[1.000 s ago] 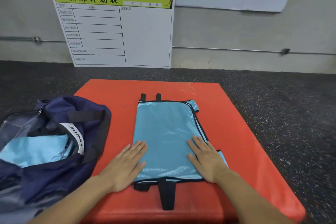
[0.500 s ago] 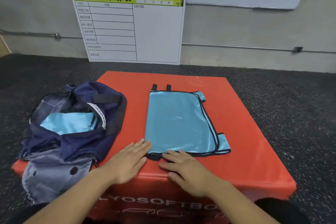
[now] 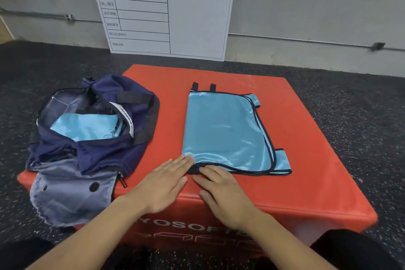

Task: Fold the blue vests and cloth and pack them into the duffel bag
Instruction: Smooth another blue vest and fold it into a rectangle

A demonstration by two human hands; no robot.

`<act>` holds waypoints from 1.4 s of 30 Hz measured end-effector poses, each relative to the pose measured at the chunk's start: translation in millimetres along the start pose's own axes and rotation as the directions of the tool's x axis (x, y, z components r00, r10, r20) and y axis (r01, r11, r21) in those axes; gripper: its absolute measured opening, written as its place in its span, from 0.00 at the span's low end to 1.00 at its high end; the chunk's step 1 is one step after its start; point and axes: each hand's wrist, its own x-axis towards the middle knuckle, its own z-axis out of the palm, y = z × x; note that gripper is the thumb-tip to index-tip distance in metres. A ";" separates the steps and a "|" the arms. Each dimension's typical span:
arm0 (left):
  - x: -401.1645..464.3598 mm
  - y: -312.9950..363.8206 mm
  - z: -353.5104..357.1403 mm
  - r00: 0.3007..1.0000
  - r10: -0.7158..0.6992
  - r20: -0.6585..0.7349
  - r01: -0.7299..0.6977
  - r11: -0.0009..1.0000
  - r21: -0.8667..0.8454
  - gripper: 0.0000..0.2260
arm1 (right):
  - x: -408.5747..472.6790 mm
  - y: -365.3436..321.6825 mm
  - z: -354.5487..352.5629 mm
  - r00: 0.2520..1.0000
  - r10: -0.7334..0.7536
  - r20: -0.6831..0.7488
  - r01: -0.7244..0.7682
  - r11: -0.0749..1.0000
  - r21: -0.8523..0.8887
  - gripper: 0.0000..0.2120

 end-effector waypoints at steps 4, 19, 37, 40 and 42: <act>-2.0 -7.2 1.7 1.000 0.027 -0.003 -0.027 0.999 -0.029 0.30 | 5.3 -2.8 -5.9 0.998 0.043 -0.045 -0.033 0.978 0.206 0.18; -0.3 -7.3 -3.7 0.995 0.084 -0.062 -0.083 0.996 0.019 0.25 | -0.1 6.7 -36.6 0.966 0.247 -0.076 -0.183 0.862 0.473 0.16; -23.0 -38.7 -5.1 0.998 0.003 -0.067 -0.002 1.000 0.020 0.24 | -93.3 127.8 -67.8 0.981 0.142 0.134 -0.141 0.990 -0.020 0.23; -33.1 -39.9 -7.7 0.996 0.006 -0.086 -0.003 0.999 0.033 0.22 | -116.5 139.6 -75.3 0.987 0.155 0.043 -0.154 0.988 -0.030 0.21; -37.5 -37.1 -10.9 0.996 0.028 -0.090 -0.024 0.999 0.048 0.21 | -126.0 146.1 -80.8 0.990 0.141 -0.019 -0.142 0.988 -0.065 0.19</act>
